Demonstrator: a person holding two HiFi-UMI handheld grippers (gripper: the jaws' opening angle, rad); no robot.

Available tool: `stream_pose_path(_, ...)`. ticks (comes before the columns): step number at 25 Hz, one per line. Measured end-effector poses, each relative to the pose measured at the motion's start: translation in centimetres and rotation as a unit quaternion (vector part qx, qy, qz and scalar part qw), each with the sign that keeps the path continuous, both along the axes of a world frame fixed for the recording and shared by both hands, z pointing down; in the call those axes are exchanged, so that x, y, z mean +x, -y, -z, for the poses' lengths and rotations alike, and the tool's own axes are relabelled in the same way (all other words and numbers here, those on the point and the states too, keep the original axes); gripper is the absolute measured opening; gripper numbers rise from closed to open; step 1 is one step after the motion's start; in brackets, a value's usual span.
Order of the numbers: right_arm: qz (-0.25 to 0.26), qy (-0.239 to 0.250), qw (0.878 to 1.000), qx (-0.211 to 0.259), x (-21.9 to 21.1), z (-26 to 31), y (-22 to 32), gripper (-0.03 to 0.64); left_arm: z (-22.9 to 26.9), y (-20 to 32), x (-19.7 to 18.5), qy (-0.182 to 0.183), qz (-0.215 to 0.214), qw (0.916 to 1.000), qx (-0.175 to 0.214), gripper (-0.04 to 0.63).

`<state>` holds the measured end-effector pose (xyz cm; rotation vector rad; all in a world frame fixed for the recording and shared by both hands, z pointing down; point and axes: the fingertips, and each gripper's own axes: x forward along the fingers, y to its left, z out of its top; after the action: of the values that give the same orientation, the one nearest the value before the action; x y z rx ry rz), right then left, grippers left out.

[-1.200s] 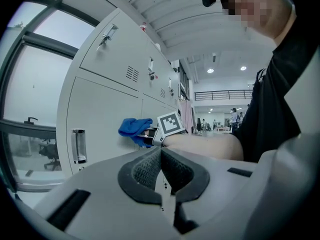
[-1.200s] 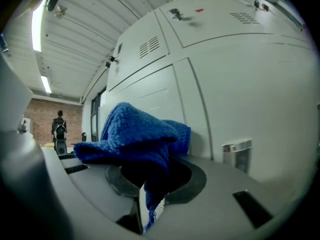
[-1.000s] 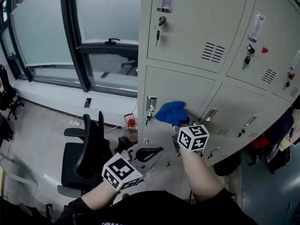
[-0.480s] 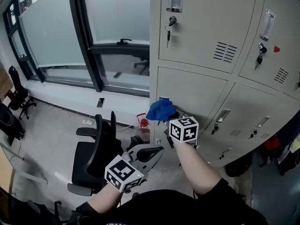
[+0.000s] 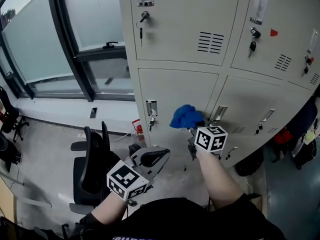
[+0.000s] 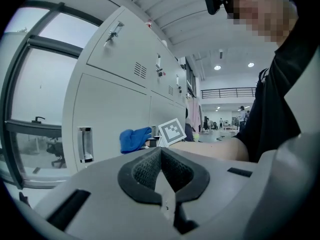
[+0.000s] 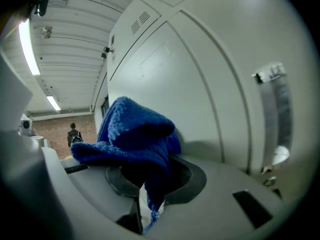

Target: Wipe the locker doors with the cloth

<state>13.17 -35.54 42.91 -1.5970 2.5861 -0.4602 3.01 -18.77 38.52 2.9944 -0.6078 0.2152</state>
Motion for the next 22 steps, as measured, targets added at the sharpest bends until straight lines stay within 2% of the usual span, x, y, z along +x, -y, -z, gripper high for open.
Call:
stream_pose_path(5, -0.058, 0.015, 0.998, -0.002, 6.5, -0.1, -1.4, 0.048, 0.2, -0.5, 2.0, -0.003, -0.02, 0.9998, 0.003, 0.008)
stream_pose_path(8, -0.079, 0.015, 0.997, 0.001, 7.5, -0.3, -2.1, 0.048, 0.2, -0.7, 1.9, -0.002, -0.018, 0.9998, 0.005, 0.008)
stream_pose_path(11, -0.06, 0.005, 0.998, 0.003, 5.0, -0.8, -2.1, 0.048, 0.2, -0.9, 1.0, -0.001, -0.012, 0.9999, 0.005, 0.008)
stream_pose_path(16, 0.012, -0.017, 1.0, 0.002, -2.3, -1.7, -1.2, 0.048, -0.2, -1.2, -0.7, -0.002, 0.002, 1.0, -0.003, 0.008)
stream_pose_path(22, 0.066, -0.033, 0.997, -0.023, -9.1, -4.4, 0.5, 0.048, -1.4, -1.4, -2.6, -0.001, 0.019, 0.9997, -0.019, 0.008)
